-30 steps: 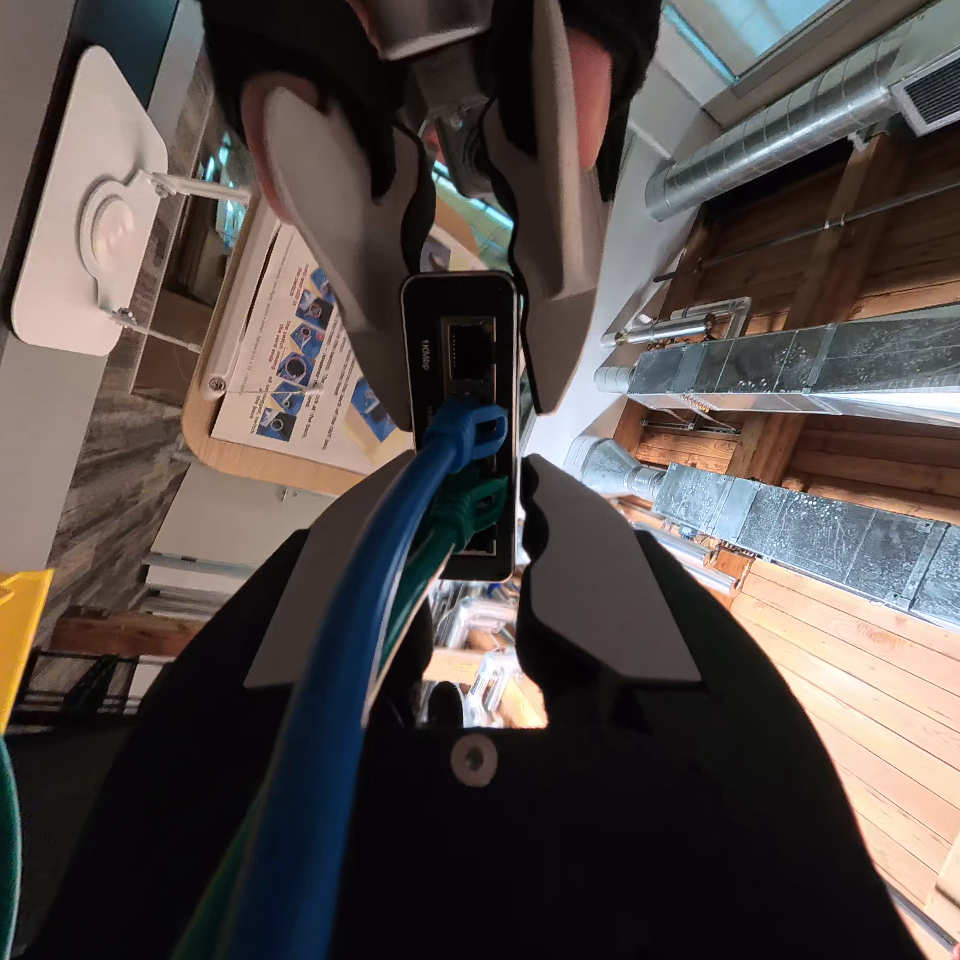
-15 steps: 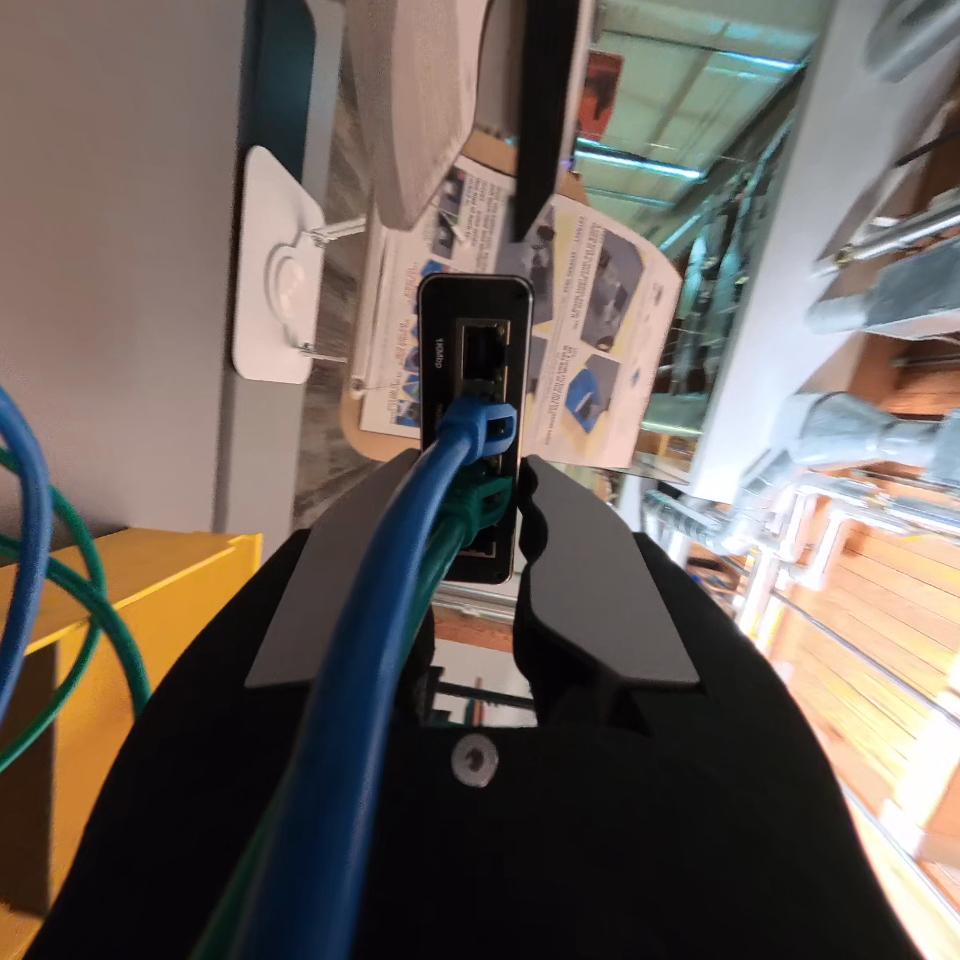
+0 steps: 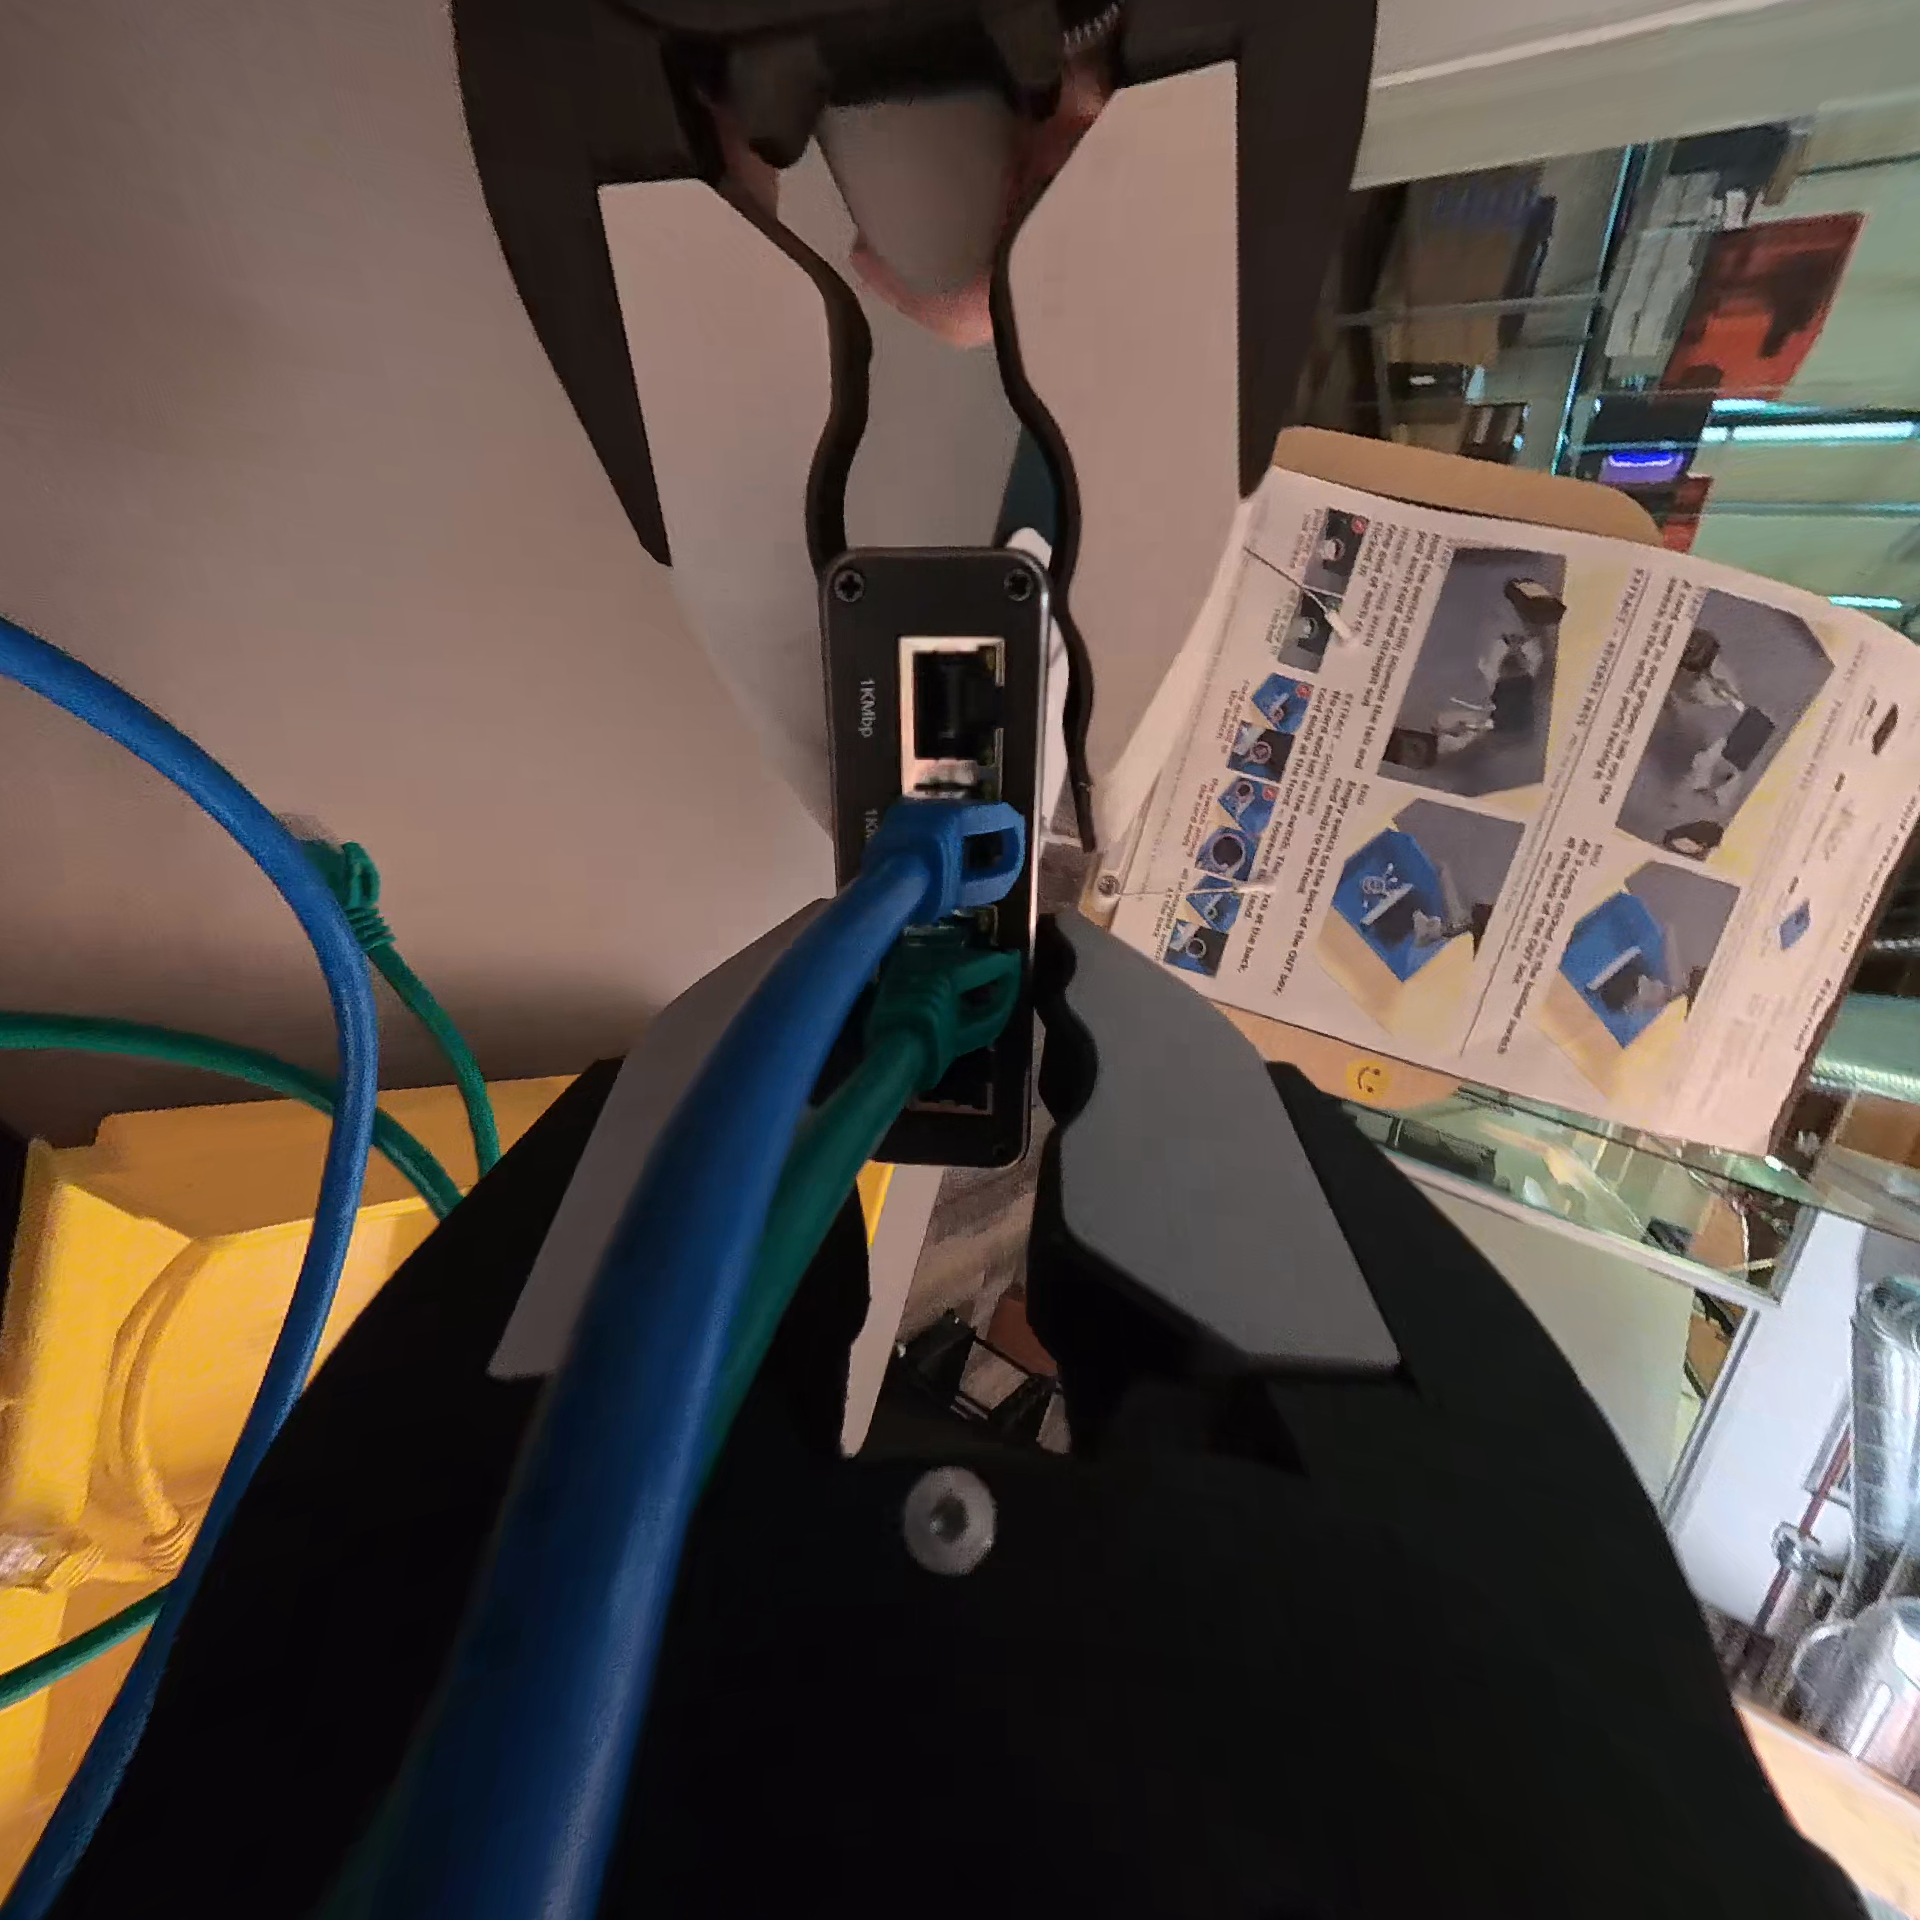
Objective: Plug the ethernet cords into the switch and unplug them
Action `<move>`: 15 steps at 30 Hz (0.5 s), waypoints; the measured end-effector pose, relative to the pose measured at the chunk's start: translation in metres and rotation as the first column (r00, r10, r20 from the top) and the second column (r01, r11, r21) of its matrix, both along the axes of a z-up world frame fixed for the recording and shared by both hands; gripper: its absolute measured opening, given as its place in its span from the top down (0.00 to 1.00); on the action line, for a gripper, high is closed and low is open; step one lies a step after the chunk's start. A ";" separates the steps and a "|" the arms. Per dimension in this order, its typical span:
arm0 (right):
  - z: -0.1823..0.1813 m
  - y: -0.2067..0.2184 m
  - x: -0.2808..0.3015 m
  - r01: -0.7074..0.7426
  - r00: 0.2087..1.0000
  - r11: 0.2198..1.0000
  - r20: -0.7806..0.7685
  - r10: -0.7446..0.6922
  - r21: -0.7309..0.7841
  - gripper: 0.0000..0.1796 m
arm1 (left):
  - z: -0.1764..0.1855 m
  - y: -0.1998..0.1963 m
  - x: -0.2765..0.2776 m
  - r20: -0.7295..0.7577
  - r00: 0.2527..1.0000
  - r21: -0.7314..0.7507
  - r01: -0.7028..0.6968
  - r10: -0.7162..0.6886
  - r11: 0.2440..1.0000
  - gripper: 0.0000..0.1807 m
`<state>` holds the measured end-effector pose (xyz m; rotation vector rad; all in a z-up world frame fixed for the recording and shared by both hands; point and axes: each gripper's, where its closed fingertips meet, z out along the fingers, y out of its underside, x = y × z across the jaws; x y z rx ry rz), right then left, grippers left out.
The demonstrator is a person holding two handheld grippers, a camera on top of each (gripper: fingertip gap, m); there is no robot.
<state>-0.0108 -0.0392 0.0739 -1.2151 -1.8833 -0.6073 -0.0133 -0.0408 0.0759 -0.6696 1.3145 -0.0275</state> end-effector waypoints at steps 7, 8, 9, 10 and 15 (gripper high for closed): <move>-0.008 -0.011 -0.001 -0.088 0.996 0.993 0.009 0.089 -0.080 0.82 | -0.009 -0.020 0.004 -0.059 0.991 -0.036 0.122 -0.124 0.992 0.80; -0.010 -0.013 -0.002 -0.094 0.996 0.991 -0.002 0.094 -0.098 0.82 | -0.010 -0.023 0.004 -0.069 0.988 -0.057 0.133 -0.137 0.990 0.80; -0.010 -0.014 -0.003 -0.098 0.995 0.990 -0.014 0.097 -0.105 0.82 | -0.009 -0.024 0.003 -0.073 0.987 -0.058 0.137 -0.141 0.989 0.80; -0.009 -0.014 -0.003 -0.102 0.995 0.989 -0.023 0.100 -0.106 0.82 | -0.008 -0.024 0.003 -0.071 0.987 -0.046 0.141 -0.144 0.989 0.80; -0.008 -0.014 -0.006 -0.095 0.995 0.989 -0.038 0.092 -0.116 0.82 | -0.008 -0.019 0.004 -0.058 0.991 -0.017 0.119 -0.120 0.993 0.79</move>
